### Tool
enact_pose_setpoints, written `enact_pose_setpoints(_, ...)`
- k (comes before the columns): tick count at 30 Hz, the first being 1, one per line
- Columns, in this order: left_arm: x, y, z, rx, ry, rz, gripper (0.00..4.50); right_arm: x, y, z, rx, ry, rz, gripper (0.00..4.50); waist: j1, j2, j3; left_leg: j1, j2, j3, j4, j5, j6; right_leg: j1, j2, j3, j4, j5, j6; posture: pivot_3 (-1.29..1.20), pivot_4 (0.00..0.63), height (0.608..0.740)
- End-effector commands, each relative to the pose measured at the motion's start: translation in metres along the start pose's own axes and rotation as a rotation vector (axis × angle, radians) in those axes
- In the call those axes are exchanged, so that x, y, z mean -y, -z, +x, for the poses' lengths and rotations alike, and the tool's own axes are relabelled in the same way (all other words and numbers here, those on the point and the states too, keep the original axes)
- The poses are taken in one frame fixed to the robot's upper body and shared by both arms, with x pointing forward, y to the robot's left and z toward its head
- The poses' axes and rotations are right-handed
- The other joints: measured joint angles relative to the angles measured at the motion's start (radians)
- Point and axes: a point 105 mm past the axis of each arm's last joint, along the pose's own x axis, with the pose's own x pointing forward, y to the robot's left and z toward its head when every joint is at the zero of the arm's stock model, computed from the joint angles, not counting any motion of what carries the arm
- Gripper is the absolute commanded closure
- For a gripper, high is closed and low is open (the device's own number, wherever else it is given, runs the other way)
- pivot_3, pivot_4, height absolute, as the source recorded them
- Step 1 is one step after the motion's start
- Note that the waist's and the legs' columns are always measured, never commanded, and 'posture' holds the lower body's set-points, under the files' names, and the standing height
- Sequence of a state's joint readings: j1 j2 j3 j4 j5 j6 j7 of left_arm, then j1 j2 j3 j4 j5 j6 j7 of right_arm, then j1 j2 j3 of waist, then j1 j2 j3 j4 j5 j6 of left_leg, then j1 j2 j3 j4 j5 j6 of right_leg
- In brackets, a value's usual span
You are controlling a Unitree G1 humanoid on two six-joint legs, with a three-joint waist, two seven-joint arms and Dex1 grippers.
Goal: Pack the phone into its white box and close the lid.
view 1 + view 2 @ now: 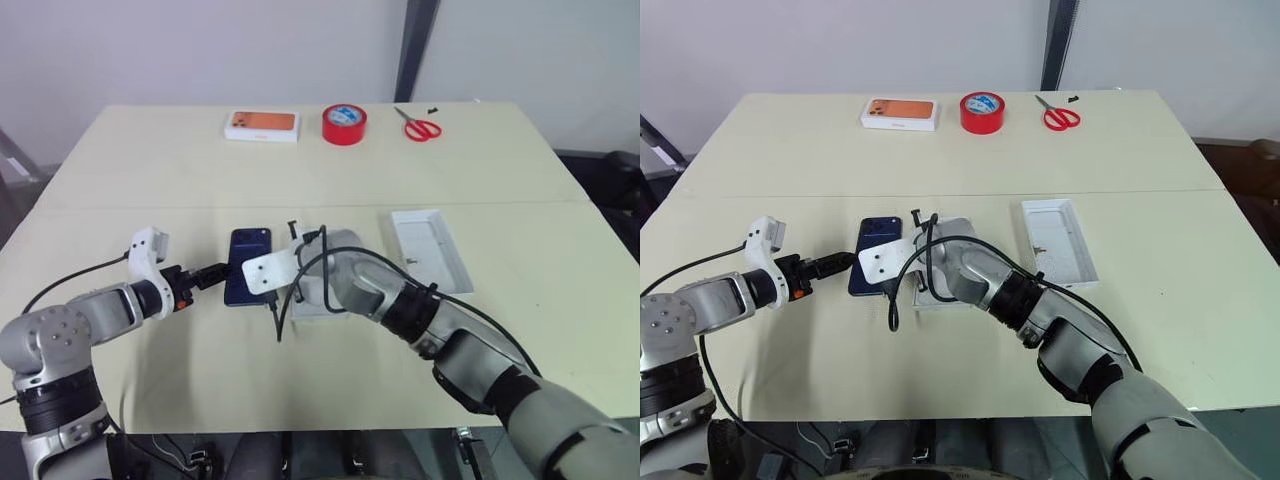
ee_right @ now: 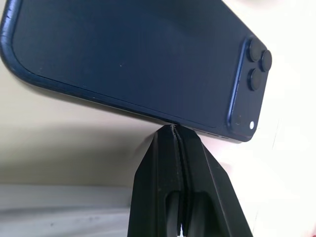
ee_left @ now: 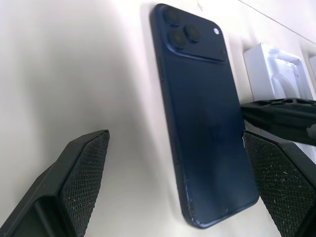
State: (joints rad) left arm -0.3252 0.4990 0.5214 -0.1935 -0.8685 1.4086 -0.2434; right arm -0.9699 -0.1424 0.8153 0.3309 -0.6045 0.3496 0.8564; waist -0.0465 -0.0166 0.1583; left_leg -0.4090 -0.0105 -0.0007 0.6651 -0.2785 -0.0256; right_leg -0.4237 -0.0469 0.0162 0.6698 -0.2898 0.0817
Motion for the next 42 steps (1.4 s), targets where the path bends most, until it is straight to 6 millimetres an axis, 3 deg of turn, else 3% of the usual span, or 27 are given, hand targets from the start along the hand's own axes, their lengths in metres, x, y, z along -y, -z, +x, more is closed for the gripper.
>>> enact_pose_setpoints(1,0.006,-0.004,0.0,0.016,0.026,0.015,0.0,0.01,-0.027,-0.002,0.083,0.022,-0.037,4.46,-0.001,0.0,0.0,0.0,0.0,0.0,0.0,0.0,0.0,0.0,0.0,0.0,0.0,0.0,0.0,0.0,0.15,0.729)
enact_pose_setpoints(11,0.019,0.009,0.013,-0.008,0.107,-0.098,0.0,-0.002,-0.033,-0.003,0.141,-0.006,0.03,4.46,0.003,0.0,0.0,0.0,0.0,0.0,0.0,0.0,0.0,0.0,0.0,0.0,0.0,0.0,0.0,0.0,0.15,0.729)
enact_pose_setpoints(23,0.041,0.001,0.021,0.012,0.208,-0.205,0.0,-0.004,-0.026,-0.002,0.127,0.0,0.07,4.46,0.006,-0.001,0.0,0.0,0.0,0.0,0.0,0.0,0.0,0.001,0.0,-0.001,0.0,0.0,0.0,0.0,0.15,0.729)
enact_pose_setpoints(35,0.012,-0.014,0.01,0.081,0.09,-0.231,0.0,-0.004,-0.023,-0.002,0.122,0.006,0.081,4.46,0.003,-0.001,0.0,0.0,0.0,-0.001,0.0,0.001,-0.001,0.0,0.0,-0.001,0.0,0.0,0.0,0.0,0.15,0.729)
enact_pose_setpoints(38,0.011,-0.012,0.009,0.084,0.096,-0.242,0.78,-0.004,-0.022,-0.003,0.121,0.008,0.082,4.5,0.003,-0.001,0.0,0.0,0.0,-0.001,0.0,0.001,-0.001,0.0,0.0,0.0,0.0,0.0,0.0,0.0,0.15,0.729)
enact_pose_setpoints(42,0.017,-0.006,0.012,0.069,0.123,-0.256,2.87,-0.004,-0.022,-0.003,0.123,0.01,0.085,4.5,0.004,-0.001,0.0,0.0,0.0,-0.001,0.0,0.001,-0.001,0.001,0.0,-0.001,0.0,0.0,0.0,0.0,0.15,0.729)
